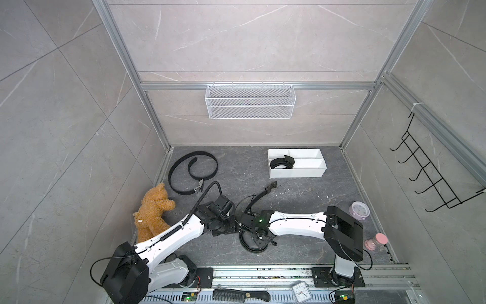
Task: Place the belts into the storage roll
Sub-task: Roll the belt at the center of the board.
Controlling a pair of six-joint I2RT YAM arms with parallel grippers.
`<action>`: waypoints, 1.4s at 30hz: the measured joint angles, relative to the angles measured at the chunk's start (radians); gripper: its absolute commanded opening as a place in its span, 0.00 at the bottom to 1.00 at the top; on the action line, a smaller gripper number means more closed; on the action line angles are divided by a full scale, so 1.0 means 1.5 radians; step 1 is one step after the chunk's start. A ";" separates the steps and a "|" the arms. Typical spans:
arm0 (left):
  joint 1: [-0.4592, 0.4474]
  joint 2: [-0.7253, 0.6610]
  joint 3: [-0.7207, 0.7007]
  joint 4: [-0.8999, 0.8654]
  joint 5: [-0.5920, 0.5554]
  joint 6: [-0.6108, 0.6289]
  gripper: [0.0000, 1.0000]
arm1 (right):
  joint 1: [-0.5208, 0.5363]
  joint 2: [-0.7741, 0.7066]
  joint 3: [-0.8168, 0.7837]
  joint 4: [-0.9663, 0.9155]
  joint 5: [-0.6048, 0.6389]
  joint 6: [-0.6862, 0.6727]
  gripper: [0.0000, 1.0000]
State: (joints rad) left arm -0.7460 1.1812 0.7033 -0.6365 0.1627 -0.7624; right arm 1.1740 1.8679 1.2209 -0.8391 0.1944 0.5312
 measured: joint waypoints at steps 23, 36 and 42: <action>-0.072 0.191 0.026 0.119 -0.050 -0.157 0.47 | -0.001 -0.018 -0.023 0.018 -0.003 0.010 0.00; -0.094 0.254 0.082 0.070 -0.057 -0.152 0.00 | -0.002 -0.064 -0.044 0.014 -0.015 0.031 0.47; -0.105 0.288 0.127 0.040 -0.082 -0.126 0.00 | -0.026 -0.118 -0.047 -0.018 -0.035 0.040 0.54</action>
State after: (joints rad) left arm -0.9035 1.6138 0.8940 -0.5766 0.0399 -0.9512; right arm 1.1343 1.6909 1.1503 -0.8661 0.1417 0.5915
